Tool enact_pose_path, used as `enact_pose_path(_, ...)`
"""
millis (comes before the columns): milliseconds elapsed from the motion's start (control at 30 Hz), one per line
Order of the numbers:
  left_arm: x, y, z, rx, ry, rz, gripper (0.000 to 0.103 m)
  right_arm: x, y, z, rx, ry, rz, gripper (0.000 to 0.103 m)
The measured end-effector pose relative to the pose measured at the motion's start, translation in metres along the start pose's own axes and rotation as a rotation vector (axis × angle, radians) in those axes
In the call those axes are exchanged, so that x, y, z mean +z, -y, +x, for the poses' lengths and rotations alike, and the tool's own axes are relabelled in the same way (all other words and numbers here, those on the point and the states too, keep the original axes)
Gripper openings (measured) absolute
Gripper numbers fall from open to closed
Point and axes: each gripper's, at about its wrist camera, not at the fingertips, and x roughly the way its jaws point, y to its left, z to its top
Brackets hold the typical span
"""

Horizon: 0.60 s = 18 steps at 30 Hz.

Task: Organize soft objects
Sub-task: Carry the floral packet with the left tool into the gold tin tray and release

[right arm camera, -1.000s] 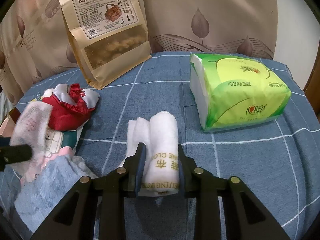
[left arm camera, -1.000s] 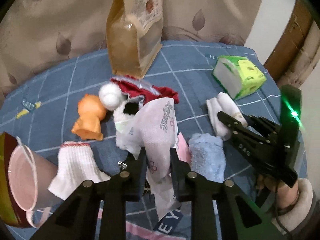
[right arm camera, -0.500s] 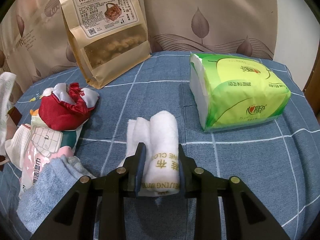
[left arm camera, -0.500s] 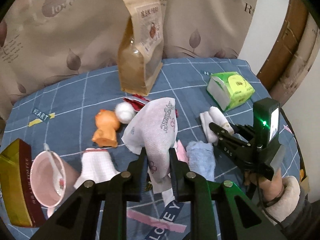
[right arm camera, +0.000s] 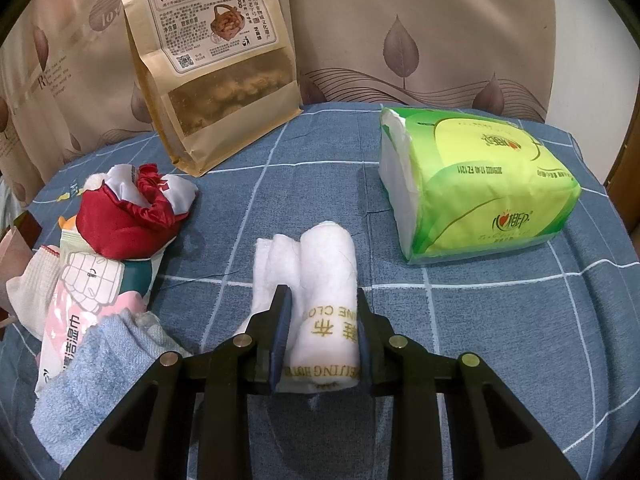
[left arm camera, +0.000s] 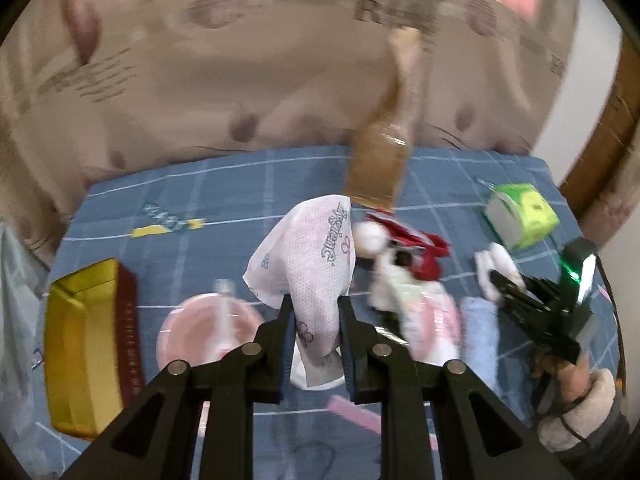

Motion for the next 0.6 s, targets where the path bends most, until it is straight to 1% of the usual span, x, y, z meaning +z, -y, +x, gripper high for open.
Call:
enact_pose_path(133, 0.0, -0.038, -0.006, 0.063, 0.011, -0.058, 0.02, 0.0, 0.0, 0.0, -0.004, 0.0, -0.003, 0.027)
enact_pose_path(333, -0.005, -0.107, -0.009, 0.195, 0.011, -0.141, 0.02, 0.0, -0.002, 0.0, -0.018, 0.0, -0.014, 0.027)
enact_pose_path(400, -0.008, -0.132, -0.007, 0.242, 0.001, -0.17, 0.02, 0.0, -0.002, 0.0, -0.023, 0.0, -0.018, 0.027)
enact_pose_path(533, -0.017, -0.18, 0.004, 0.314, -0.032, -0.222, 0.02, 0.0, -0.004, -0.001, -0.034, 0.001, -0.029, 0.027)
enact_pose_path(600, -0.02, -0.199, 0.011, 0.331, -0.05, -0.241, 0.02, 0.0, -0.005, 0.0, -0.039, 0.001, -0.034, 0.027)
